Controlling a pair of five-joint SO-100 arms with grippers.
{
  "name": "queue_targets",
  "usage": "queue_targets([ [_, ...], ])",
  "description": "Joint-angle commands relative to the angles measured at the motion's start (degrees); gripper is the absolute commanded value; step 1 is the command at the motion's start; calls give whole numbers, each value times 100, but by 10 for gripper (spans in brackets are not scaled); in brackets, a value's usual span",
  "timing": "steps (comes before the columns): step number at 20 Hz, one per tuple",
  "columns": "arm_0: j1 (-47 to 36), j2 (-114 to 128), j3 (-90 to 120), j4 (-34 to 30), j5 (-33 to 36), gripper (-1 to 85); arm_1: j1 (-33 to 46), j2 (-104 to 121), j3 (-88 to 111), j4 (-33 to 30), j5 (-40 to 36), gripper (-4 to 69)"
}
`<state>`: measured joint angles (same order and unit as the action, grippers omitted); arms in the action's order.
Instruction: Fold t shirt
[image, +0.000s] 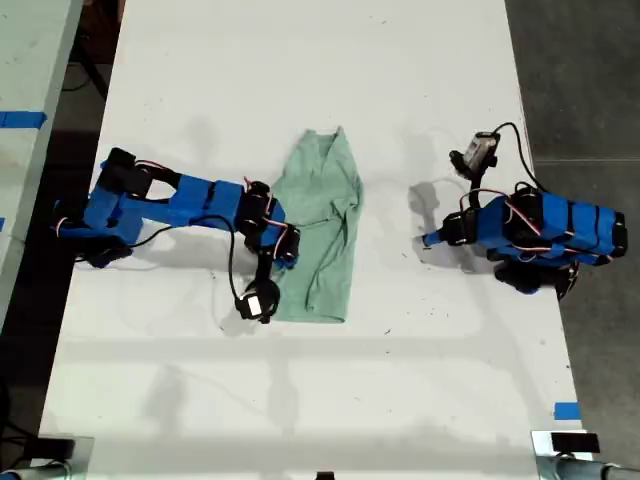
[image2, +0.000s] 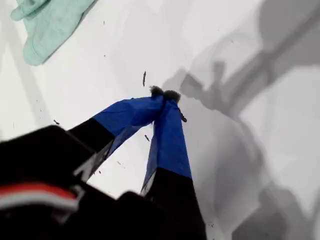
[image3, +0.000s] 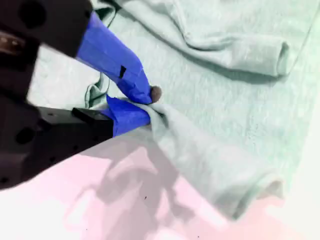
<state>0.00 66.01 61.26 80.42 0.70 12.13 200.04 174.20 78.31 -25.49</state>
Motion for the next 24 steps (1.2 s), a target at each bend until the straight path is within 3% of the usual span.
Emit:
queue_targets([
  [1, -158, 62, -545, -220, 88, -2, -44, 70, 352, -62, 0, -15],
  [3, -114, 158, -536, -624, 255, 1, -44, 70, 352, -62, -18, -15],
  [4, -88, 158, -536, -817, 396, 45, -44, 70, 352, -62, -18, -15],
  [5, -62, 132, -536, -949, 510, 153, -53, 70, 352, -62, -18, -15],
  [8, -44, 0, -527, -1011, 606, 212, -62, 70, 352, -62, -9, -15],
  [13, -26, 387, -343, -817, 589, 193, -62, 70, 352, -62, -9, -15],
  [16, -158, 1494, 44, -9, 141, 146, -70, 70, 352, -62, -9, -15],
  [18, -378, 2672, 1063, 53, -79, 77, -70, 70, 352, -62, -9, -15],
  [20, -686, 4069, 2408, 44, -308, 74, -88, 70, 352, -62, -9, -15],
  [22, -1099, 5704, 4210, -281, -475, 69, -88, 70, 352, -62, -9, -15],
  [24, -1503, 7752, 6715, -1494, -475, 35, -88, 70, 352, -62, -9, -15],
])
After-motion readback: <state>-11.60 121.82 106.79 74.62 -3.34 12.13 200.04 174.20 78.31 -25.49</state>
